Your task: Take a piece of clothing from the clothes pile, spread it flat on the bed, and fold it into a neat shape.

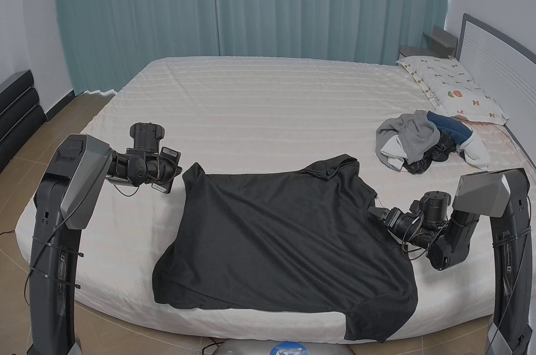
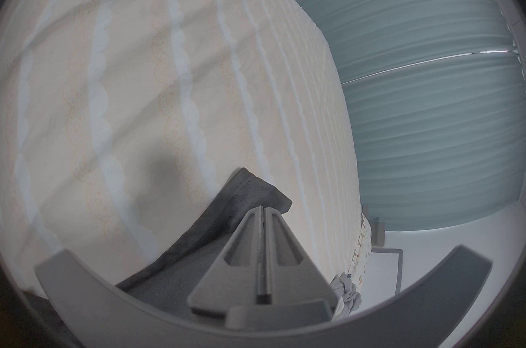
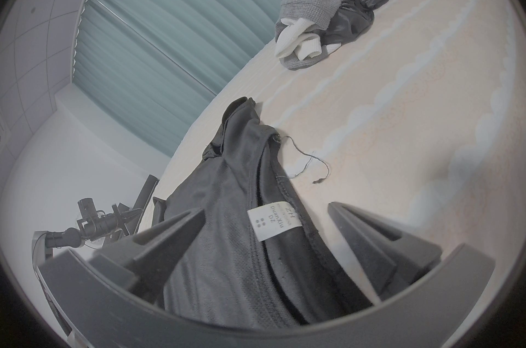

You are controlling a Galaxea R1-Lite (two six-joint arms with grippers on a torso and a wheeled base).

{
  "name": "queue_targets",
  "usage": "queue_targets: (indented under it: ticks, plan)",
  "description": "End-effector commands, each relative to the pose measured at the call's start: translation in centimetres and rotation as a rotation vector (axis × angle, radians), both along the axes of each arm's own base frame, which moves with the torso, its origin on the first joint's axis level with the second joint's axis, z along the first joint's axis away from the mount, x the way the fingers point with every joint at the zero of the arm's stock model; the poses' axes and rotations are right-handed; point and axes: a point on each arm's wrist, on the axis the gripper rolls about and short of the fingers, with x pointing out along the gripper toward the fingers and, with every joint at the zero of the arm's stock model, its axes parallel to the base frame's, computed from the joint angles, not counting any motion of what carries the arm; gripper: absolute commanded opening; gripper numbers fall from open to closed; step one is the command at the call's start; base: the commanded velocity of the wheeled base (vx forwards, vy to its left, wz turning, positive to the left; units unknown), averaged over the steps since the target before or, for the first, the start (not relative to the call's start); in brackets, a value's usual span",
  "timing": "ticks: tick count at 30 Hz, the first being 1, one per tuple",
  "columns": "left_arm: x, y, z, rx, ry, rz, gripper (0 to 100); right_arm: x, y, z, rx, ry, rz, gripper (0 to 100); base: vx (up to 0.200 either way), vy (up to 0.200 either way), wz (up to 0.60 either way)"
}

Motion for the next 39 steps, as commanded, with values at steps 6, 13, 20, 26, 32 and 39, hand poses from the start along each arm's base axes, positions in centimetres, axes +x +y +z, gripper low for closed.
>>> queue_targets:
  ticks: [6,13,20,26,32,39]
  plan:
    - [0.0,0.0,-0.1,0.005,-0.001,0.001,0,0.1,0.0,-1.0,-0.005,0.015,-0.001,0,0.0,0.0,0.0]
    - [0.0,-0.1,-0.1,0.012,-0.003,0.004,0,0.4,-0.8,-0.3,-0.025,-0.043,-0.104,0,0.0,0.0,0.0]
    - [0.0,0.0,-0.1,0.015,-0.004,0.003,0,0.0,-2.8,0.3,-0.026,-0.09,-0.167,0,0.0,0.0,0.0]
    - [0.0,0.0,-0.1,0.015,-0.004,0.003,0,0.0,-4.9,0.5,-0.027,-0.096,-0.221,0,0.0,0.0,0.0]
    - [0.0,0.0,0.0,0.015,-0.004,0.003,0,0.1,-5.9,0.6,-0.027,-0.105,-0.248,0,0.0,0.0,0.0]
    - [-0.2,-0.1,0.2,0.016,0.004,0.002,0,0.3,-6.8,0.5,-0.026,-0.111,-0.27,0,0.0,0.0,0.0]
